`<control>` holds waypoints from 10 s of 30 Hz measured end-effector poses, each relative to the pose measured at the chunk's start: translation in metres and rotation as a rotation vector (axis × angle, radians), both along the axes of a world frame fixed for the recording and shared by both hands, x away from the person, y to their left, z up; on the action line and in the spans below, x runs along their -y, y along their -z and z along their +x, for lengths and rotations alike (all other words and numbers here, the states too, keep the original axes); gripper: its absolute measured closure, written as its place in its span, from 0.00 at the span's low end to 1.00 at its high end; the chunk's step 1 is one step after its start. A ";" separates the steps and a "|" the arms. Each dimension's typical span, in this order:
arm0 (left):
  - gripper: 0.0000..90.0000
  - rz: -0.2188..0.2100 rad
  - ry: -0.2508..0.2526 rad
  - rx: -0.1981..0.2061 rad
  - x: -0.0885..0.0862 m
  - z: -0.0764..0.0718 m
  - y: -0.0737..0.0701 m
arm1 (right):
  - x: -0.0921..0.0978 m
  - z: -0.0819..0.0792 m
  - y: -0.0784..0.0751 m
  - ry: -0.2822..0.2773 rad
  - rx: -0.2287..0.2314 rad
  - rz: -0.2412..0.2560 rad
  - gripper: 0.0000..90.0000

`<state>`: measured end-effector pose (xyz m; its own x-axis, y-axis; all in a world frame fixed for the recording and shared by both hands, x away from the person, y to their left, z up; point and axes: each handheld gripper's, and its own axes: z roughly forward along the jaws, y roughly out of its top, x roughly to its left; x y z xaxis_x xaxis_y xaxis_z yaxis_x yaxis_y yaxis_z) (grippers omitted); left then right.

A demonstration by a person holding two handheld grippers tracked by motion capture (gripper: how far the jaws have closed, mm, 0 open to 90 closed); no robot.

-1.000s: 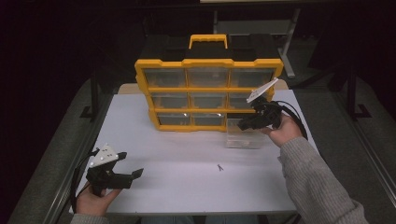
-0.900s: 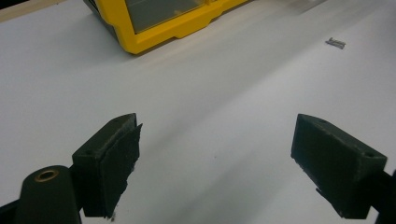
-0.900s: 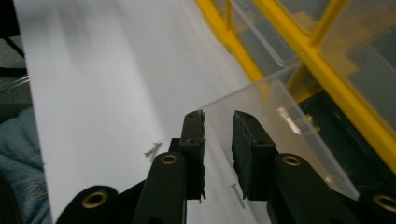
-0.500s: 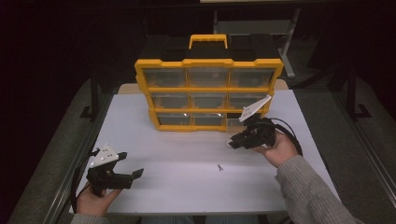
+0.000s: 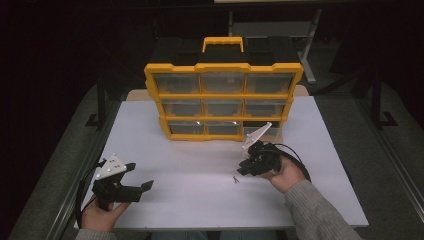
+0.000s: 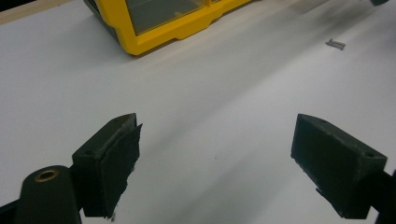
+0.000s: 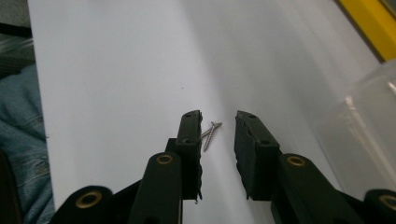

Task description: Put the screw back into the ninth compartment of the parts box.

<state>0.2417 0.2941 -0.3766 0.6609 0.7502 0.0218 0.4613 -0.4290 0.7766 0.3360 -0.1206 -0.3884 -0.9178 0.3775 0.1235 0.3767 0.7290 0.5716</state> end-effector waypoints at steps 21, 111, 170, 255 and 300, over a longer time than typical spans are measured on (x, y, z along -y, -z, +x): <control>0.17 -0.009 -0.003 0.001 0.000 -0.001 -0.001 | -0.017 0.001 0.037 -0.004 -0.035 -0.038 0.84; 0.17 -0.009 0.006 0.002 0.001 -0.001 -0.001 | 0.052 0.068 -0.068 0.153 -0.008 0.041 0.97; 0.17 -0.012 0.003 0.000 0.002 -0.001 -0.001 | -0.017 0.001 0.022 0.099 -0.089 -0.036 0.72; 0.17 -0.020 0.002 0.002 0.004 -0.001 0.000 | 0.031 0.043 -0.074 0.139 -0.160 0.006 0.97; 0.17 -0.006 0.012 -0.006 0.004 0.000 0.001 | 0.066 0.075 -0.044 0.196 -0.053 0.036 0.97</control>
